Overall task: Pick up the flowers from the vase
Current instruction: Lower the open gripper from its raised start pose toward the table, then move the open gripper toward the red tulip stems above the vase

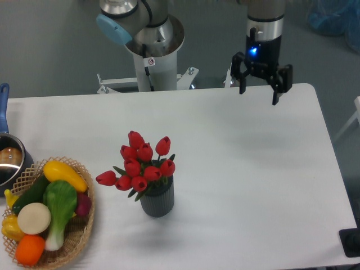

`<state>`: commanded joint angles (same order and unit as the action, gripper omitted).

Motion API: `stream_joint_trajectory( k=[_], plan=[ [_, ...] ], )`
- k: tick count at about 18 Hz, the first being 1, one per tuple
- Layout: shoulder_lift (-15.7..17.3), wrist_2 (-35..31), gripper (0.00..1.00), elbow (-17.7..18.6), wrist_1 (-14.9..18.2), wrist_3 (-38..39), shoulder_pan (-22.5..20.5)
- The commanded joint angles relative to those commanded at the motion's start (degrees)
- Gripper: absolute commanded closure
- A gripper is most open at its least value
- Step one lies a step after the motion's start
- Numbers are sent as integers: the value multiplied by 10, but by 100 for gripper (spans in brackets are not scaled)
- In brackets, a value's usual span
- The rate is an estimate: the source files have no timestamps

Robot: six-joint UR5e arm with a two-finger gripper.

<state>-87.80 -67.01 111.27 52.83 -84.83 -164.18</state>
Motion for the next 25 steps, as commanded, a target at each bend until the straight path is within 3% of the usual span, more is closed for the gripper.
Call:
stream_joint_trajectory(
  k=[3,7,11,17,25],
  plan=[
    [-18,76,0,-1,-15,47,-2],
    [-44,154,0,-2,-24,48,0],
    [-85,310,0,-3,-47,43,-2],
    [-129,419,0,-8,-49,41,17],
    [-149,429,0,-2,-48,41,56]
  ],
)
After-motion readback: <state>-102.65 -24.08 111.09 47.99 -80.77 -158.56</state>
